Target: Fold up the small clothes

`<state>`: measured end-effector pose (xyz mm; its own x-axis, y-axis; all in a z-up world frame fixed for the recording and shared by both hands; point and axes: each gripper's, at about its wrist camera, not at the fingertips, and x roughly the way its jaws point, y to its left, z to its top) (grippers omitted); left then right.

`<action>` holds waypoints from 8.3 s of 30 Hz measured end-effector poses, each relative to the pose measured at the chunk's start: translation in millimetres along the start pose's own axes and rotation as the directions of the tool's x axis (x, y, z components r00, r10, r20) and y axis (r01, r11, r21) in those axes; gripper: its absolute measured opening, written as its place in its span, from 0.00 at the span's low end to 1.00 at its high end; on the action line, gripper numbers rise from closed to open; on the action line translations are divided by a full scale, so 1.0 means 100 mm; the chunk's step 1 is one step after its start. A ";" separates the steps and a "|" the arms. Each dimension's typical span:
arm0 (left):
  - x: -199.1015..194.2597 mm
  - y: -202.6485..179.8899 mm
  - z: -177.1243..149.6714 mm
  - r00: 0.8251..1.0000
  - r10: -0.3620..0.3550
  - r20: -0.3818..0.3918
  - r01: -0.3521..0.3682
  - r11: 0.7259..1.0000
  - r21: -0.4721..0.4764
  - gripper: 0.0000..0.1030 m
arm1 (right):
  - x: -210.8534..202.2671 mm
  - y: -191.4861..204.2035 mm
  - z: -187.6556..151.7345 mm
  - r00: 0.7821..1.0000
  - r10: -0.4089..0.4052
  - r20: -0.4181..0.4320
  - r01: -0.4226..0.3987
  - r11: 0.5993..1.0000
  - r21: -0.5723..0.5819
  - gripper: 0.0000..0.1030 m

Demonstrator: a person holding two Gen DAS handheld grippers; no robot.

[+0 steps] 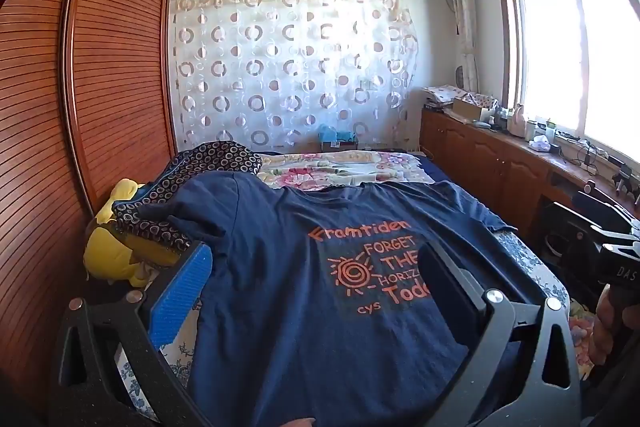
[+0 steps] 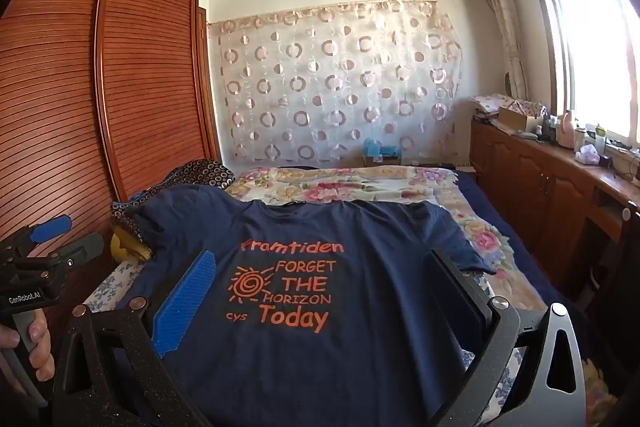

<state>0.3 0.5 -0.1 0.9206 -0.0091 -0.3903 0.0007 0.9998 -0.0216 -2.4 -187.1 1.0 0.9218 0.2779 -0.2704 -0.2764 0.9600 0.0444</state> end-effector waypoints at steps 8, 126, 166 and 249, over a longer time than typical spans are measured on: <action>0.00 0.00 0.00 1.000 0.003 0.010 -0.003 1.000 0.004 1.00 | 0.00 0.07 -0.02 1.000 -0.004 0.007 0.004 1.000 -0.006 1.00; 0.85 1.11 -0.14 0.981 0.114 -0.158 -0.107 0.993 0.052 1.00 | 1.05 0.13 -0.19 0.974 0.174 -0.143 -0.191 0.975 -0.116 0.99; 1.61 1.40 0.38 0.980 -0.041 -0.194 0.034 0.999 -0.039 0.05 | 1.63 -0.01 0.07 0.886 0.312 -0.343 -0.361 0.928 -0.089 0.94; 1.00 1.30 -0.53 0.966 -0.095 -0.240 0.082 0.995 -0.065 0.80 | 3.24 0.69 0.34 0.915 0.204 -0.347 -0.248 0.965 -0.087 0.04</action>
<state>71.3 128.9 -90.8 0.7957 -0.1085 -0.5958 0.0503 0.9923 -0.1134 285.9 -29.3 -51.0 0.6930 0.4387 -0.5721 -0.5190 0.8544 0.0265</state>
